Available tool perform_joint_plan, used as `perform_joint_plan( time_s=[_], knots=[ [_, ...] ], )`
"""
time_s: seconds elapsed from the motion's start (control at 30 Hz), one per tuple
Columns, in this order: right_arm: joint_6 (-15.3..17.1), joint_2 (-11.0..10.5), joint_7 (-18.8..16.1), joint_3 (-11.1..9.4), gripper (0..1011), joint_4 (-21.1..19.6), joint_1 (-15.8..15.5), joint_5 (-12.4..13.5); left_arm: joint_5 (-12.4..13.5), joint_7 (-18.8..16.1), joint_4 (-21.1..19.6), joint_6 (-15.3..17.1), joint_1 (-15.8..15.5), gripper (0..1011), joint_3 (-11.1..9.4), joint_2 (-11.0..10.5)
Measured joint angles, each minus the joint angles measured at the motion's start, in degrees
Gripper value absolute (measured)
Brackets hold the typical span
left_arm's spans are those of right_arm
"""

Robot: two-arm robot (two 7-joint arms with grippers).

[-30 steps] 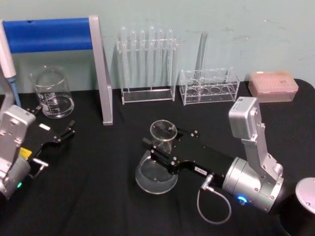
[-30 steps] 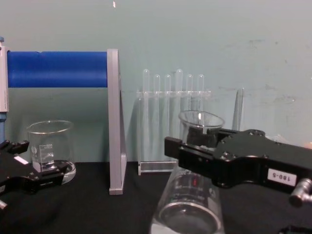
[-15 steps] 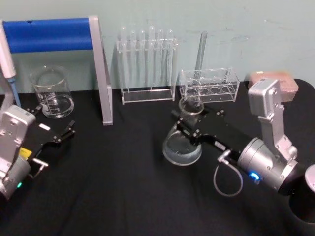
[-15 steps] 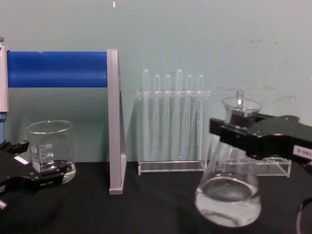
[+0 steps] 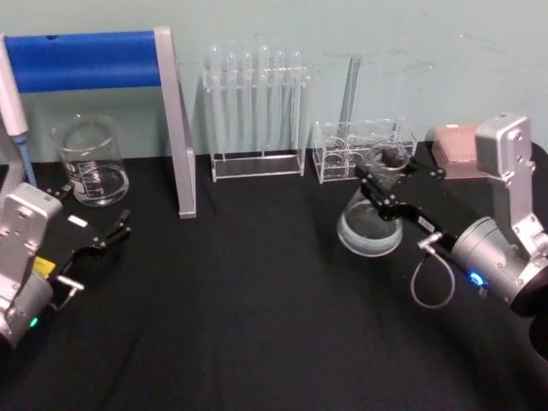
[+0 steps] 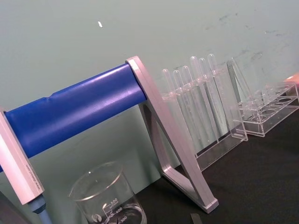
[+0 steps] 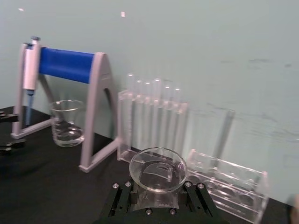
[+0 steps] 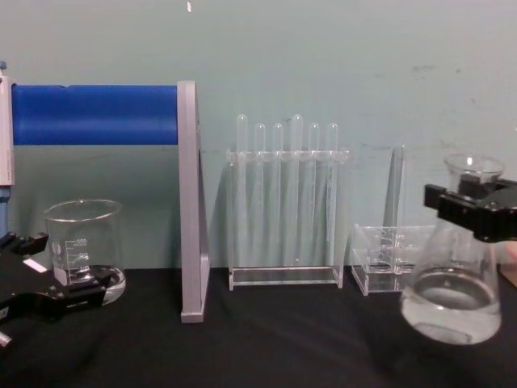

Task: Grasp the erlenmeyer flask with one hand, shake it three times, then place it back.

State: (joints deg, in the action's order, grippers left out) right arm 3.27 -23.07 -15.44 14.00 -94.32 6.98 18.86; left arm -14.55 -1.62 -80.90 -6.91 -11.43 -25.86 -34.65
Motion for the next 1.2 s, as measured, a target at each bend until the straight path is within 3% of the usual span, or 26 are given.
perform_joint_plan(
  time_s=[0.23,0.43,1.2],
  knots=[
    [0.39,0.73,0.32,-1.41,448,0.67,0.05,-0.72,0.0,0.0,0.0,0.0,0.0,1001,0.0,0.0],
    [0.72,1.06,-0.45,-1.41,448,0.3,-0.3,-1.13,0.0,0.0,0.0,0.0,0.0,1001,0.0,0.0],
    [1.33,0.18,-6.95,5.73,448,-5.42,-2.5,-0.16,0.0,0.0,0.0,0.0,0.0,1001,0.0,0.0]
  ],
)
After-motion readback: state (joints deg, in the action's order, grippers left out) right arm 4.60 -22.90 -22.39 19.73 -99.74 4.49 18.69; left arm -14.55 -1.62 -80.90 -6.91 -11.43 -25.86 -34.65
